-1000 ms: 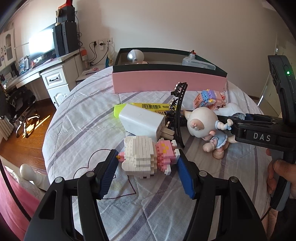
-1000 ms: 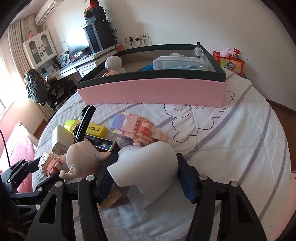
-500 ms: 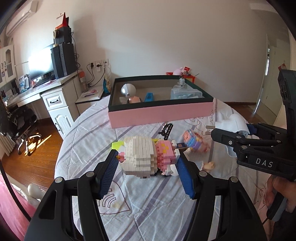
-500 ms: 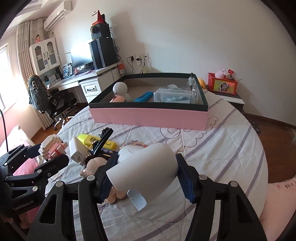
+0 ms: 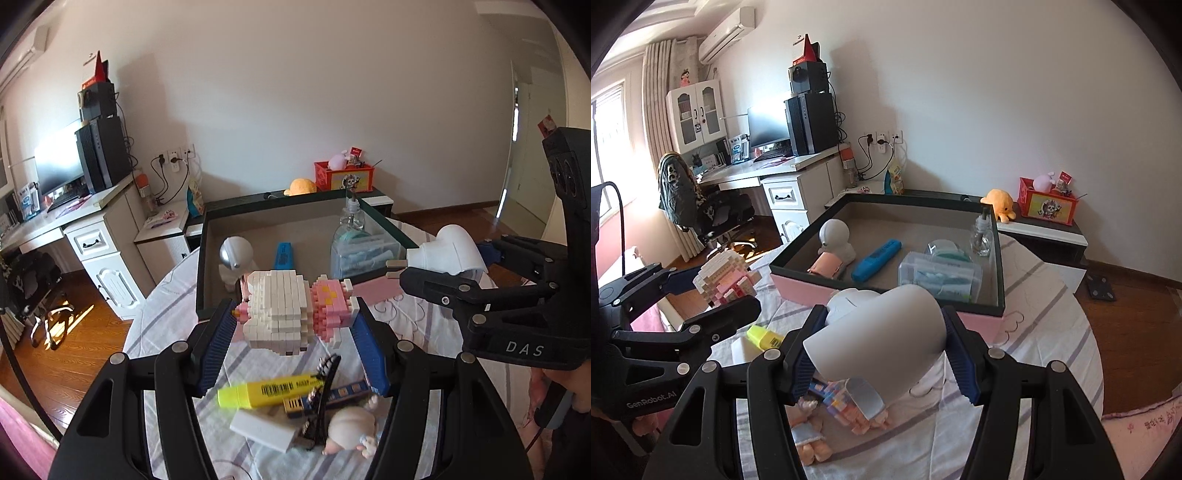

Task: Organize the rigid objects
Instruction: 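Carry the brick figure and white cover into the pink box and open both grippers, then withdraw both grippers from the box back over the bed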

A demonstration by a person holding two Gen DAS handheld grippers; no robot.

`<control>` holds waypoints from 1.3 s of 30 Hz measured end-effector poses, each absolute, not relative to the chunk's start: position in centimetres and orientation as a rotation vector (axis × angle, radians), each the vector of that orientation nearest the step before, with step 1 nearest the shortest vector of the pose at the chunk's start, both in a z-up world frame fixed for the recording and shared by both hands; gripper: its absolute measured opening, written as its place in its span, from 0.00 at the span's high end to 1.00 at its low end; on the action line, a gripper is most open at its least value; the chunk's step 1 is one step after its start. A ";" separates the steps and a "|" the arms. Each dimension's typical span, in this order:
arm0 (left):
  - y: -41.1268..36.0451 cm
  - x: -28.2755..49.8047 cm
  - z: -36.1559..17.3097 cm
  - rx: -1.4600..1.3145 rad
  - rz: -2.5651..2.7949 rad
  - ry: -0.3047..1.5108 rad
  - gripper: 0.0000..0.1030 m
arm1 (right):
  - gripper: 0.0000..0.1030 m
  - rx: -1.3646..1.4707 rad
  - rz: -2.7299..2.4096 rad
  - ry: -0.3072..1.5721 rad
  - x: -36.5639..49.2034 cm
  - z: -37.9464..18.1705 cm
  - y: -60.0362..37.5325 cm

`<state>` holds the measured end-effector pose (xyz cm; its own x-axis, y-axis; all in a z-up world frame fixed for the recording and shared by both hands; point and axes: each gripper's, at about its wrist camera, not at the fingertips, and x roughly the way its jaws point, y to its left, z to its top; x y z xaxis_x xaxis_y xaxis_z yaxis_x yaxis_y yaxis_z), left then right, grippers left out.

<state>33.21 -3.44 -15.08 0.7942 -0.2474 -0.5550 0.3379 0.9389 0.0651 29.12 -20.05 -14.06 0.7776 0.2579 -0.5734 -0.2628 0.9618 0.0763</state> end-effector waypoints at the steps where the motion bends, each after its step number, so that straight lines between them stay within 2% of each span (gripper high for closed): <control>1: -3.7 34.3 -14.8 0.170 -0.323 0.574 0.39 | 0.39 -0.012 0.283 0.622 30.0 -13.8 -20.1; 10: -4.7 47.0 -13.4 0.179 -0.326 0.683 0.39 | 0.39 -0.044 0.255 0.691 41.4 -12.6 -19.8; 16: -5.0 54.1 -16.1 0.177 -0.302 0.821 0.39 | 0.39 -0.053 0.229 0.805 48.7 -14.8 -19.6; 21: -5.3 56.7 -18.3 0.208 -0.259 0.879 0.39 | 0.39 -0.037 0.209 0.879 52.3 -17.3 -19.8; 28: -5.2 57.7 -20.1 0.180 -0.250 0.943 0.37 | 0.38 -0.037 0.185 0.934 53.2 -18.6 -20.0; 30: -4.9 57.3 -19.8 0.156 -0.253 0.936 0.34 | 0.37 -0.019 0.186 0.930 52.9 -18.4 -20.3; 31: -4.8 57.0 -19.6 0.148 -0.249 0.925 0.30 | 0.35 -0.004 0.188 0.924 52.7 -18.2 -20.5; 34: -4.2 55.0 -18.2 0.141 -0.230 0.865 0.14 | 0.21 0.008 0.159 0.891 51.7 -17.3 -21.0; 37: -3.5 51.9 -16.2 0.141 -0.209 0.761 0.03 | 0.19 0.041 0.187 0.826 49.0 -15.6 -21.3; 39: -2.8 49.0 -14.7 0.134 -0.174 0.690 0.01 | 0.19 0.036 0.194 0.767 46.4 -14.0 -21.1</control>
<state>48.98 -2.79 -14.73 0.7578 -0.1150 -0.6422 0.2033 0.9769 0.0651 46.43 -21.13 -14.01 0.7033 0.1877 -0.6856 -0.1615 0.9815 0.1031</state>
